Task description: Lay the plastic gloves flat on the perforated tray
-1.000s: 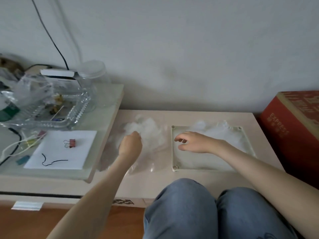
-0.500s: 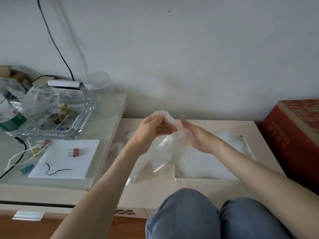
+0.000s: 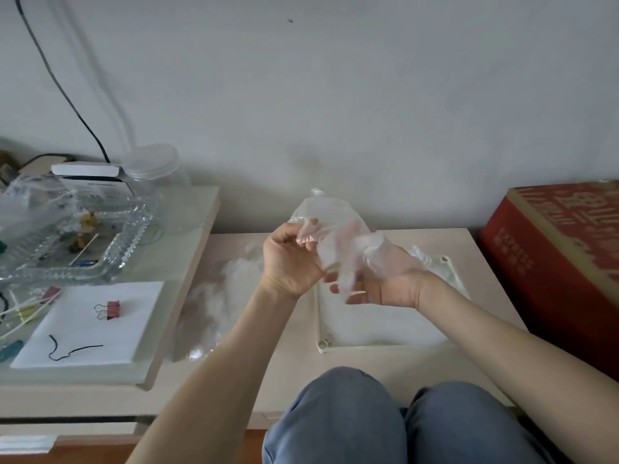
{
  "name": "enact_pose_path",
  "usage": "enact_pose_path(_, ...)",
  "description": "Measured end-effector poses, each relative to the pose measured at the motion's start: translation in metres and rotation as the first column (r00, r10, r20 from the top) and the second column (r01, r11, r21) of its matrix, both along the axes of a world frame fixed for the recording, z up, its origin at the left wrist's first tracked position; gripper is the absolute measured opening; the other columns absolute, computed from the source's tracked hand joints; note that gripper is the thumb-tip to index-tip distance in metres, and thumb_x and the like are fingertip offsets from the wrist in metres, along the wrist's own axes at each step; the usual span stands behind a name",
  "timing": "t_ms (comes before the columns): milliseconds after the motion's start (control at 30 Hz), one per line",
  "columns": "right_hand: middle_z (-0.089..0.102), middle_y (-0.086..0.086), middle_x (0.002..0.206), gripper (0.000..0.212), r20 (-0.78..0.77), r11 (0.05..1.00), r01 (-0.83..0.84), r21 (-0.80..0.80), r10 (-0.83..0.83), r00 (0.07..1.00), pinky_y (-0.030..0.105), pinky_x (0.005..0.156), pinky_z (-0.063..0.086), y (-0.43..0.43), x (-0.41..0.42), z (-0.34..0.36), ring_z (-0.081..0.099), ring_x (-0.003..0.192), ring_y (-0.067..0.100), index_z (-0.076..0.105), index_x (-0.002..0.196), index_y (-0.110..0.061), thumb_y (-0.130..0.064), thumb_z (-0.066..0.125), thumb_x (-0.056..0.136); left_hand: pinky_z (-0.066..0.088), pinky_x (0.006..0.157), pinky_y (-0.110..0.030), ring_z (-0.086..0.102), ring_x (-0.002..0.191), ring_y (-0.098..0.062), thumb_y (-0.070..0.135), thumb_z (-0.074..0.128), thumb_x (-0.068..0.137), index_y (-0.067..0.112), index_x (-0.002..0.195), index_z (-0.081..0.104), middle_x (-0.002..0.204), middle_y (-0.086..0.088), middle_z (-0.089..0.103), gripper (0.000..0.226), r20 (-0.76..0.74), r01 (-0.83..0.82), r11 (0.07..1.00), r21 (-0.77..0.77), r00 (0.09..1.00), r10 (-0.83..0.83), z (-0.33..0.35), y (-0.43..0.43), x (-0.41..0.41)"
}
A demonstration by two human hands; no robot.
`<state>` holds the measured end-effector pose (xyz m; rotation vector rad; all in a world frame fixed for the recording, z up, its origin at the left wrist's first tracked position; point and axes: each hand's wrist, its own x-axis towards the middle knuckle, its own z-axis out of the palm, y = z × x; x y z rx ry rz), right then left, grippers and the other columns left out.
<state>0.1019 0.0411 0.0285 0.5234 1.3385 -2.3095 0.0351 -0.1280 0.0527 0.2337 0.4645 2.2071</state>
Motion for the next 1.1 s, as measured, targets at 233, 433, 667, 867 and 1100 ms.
enact_pose_path(233, 0.066, 0.000, 0.075, 0.030, -0.189, 0.974, 0.224, -0.039, -0.228, 0.955, 0.022, 0.062, 0.055, 0.032, 0.010, 0.001, 0.065, 0.065, 0.010, 0.064, 0.095, -0.012, -0.021, 0.079, 0.071, 0.046, 0.062, -0.028, 0.052, 0.047, -0.017, 0.007, 0.059, 0.056, 0.005, 0.056, 0.058, 0.054, -0.003, 0.055, 0.002, -0.010, -0.099, 0.966, -0.238, 0.995, 0.099, -0.013, 0.008, -0.006)
enact_pose_path(433, 0.061, -0.001, 0.063, 0.016, -0.270, 0.882, 0.390, 0.264, -0.321, 0.908, 0.022, 0.051, 0.049, 0.063, 0.022, -0.006, 0.058, 0.057, 0.010, 0.055, 0.078, -0.015, -0.005, 0.057, 0.090, 0.049, 0.087, -0.039, 0.065, 0.088, -0.026, 0.060, 0.044, 0.087, 0.005, 0.112, 0.064, 0.102, -0.013, 0.067, 0.064, -0.185, 0.057, 0.833, -0.550, 0.965, -0.188, -0.028, 0.009, -0.019)
enact_pose_path(667, 0.057, 0.002, 0.061, 0.018, -0.350, 0.800, 0.498, 0.334, -0.385, 0.854, 0.024, 0.043, 0.043, 0.083, 0.032, 0.003, 0.057, 0.054, 0.013, 0.052, 0.076, -0.013, -0.002, 0.061, 0.087, 0.039, 0.063, -0.023, 0.050, 0.071, -0.013, 0.025, 0.066, 0.088, 0.014, 0.092, 0.051, 0.087, -0.001, 0.055, 0.019, -0.532, -0.478, 0.329, -0.814, 0.842, -0.093, -0.034, 0.034, -0.017)
enact_pose_path(867, 0.061, 0.005, 0.067, 0.012, -0.420, 0.734, 0.579, 0.357, -0.427, 0.801, 0.028, 0.053, 0.051, 0.072, 0.033, 0.020, 0.059, 0.065, 0.020, 0.054, 0.082, -0.009, -0.011, 0.058, 0.093, 0.050, 0.092, -0.037, 0.058, 0.090, -0.012, 0.054, 0.059, 0.086, 0.021, 0.096, 0.055, 0.094, 0.007, 0.059, 0.034, -0.709, -0.582, 0.420, -0.697, 0.648, -0.278, 0.015, 0.073, 0.025)
enact_pose_path(1100, 0.067, 0.013, 0.106, 0.058, -0.468, 0.950, 0.259, 0.173, -0.152, 0.870, 0.032, 0.083, 0.051, 0.072, 0.048, 0.025, 0.064, 0.095, 0.022, 0.061, 0.114, -0.003, -0.045, 0.025, 0.098, 0.046, 0.082, -0.029, 0.064, 0.089, -0.010, 0.030, 0.056, 0.096, 0.010, 0.112, 0.058, 0.102, 0.001, 0.068, 0.026, -0.503, -0.120, 0.686, -0.718, 0.771, -0.391, 0.015, 0.103, 0.051)
